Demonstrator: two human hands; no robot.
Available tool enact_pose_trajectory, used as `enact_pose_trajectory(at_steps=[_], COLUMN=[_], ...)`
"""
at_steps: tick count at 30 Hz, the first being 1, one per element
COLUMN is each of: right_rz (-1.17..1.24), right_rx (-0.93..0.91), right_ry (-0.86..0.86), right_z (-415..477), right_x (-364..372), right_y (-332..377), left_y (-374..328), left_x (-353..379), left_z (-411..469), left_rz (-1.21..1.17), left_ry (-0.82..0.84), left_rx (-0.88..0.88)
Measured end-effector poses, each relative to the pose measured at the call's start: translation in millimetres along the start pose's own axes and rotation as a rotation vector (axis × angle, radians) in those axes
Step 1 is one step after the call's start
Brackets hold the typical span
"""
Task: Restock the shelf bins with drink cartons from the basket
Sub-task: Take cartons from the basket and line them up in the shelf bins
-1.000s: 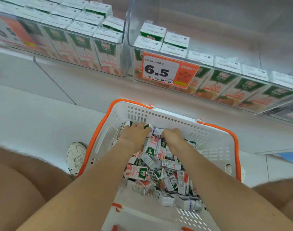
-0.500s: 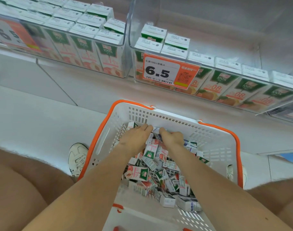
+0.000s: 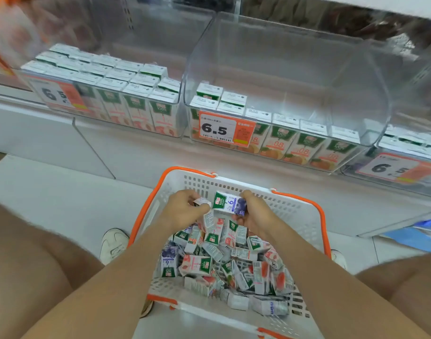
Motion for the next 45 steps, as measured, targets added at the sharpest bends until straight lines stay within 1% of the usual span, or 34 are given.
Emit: enact_pose_trajectory(at_steps=[2,3,5,9,13,16,19,22,24,26,28,30,33,36,37,40,42,45], right_rz=[0.014,0.006,-0.046,-0.207,-0.279,-0.232,-0.204,-0.161,-0.194,-0.261,-0.301,-0.310,-0.249,-0.190,-0.174,-0.187,-0.207,-0.265], right_rx=[-0.071,-0.102,-0.155,-0.268,-0.386,-0.515,-0.651,-0.711,-0.752,-0.798,-0.845,-0.887,-0.910,-0.876,-0.858,-0.879,-0.954,-1.120], right_ry=[0.091,0.141,0.235,0.362,0.289,0.244,0.226,0.208,0.204,0.169,0.108,0.076,0.120,0.110,0.114,0.108,0.087,0.004], right_z=[-22.5,-35.4,-60.2,-102.2,-130.9,-156.2,-176.6,-194.3,-205.2,-212.7,-215.6,-219.1,-225.6,-222.4,-220.1,-217.7,-220.5,-223.4], right_x=[-7.1,-11.1,-18.3,-24.3,-23.7,-15.8,-7.2,0.8,6.8,11.9,15.1,17.9,23.9,32.1,34.8,38.4,38.0,36.9], right_y=[14.8,22.4,37.1,62.6,87.2,106.1,120.6,128.6,132.1,134.3,136.0,139.1,145.6,154.0,157.0,170.0,182.9,206.2], left_y=[-9.2,-16.8,-34.7,-73.9,-119.1,-148.8,-172.0,-185.2,-188.7,-190.2,-192.7,-199.3,-210.3,-211.1,-210.0,-210.9,-218.2,-233.1], left_x=[-12.1,-17.8,-30.8,-55.7,-80.5,-98.2,-116.8,-131.4,-140.1,-149.5,-157.6,-164.2,-173.4,-186.9,-190.0,-197.8,-202.6,-214.6], left_z=[-6.0,-9.4,-16.9,-31.1,-44.1,-53.5,-64.2,-78.5,-86.1,-88.8,-86.5,-84.3,-81.5,-74.4,-71.3,-65.8,-63.9,-52.9], left_rz=[-0.159,-0.219,-0.299,-0.421,-0.477,-0.582,-0.648,-0.630,-0.587,-0.530,-0.485,-0.443,-0.299,-0.108,-0.053,-0.034,-0.025,-0.001], left_ry=[0.084,0.131,0.173,0.203,0.205,0.206,0.258,0.295,0.284,0.246,0.173,0.060,-0.119,-0.345,-0.394,-0.446,-0.452,-0.543], left_rx=[-0.094,-0.123,-0.159,-0.140,-0.099,-0.092,-0.033,0.033,0.069,0.086,0.103,0.152,0.277,0.309,0.309,0.309,0.329,0.379])
Point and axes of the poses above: each hand's wrist, its own z-axis towards the middle knuckle, its own x-axis out of the palm, y = z × x, the point moved 3 cm from there along z, towards the middle knuckle, and after that the axes turned 11 degrees about -y, right-handed, at the moved point
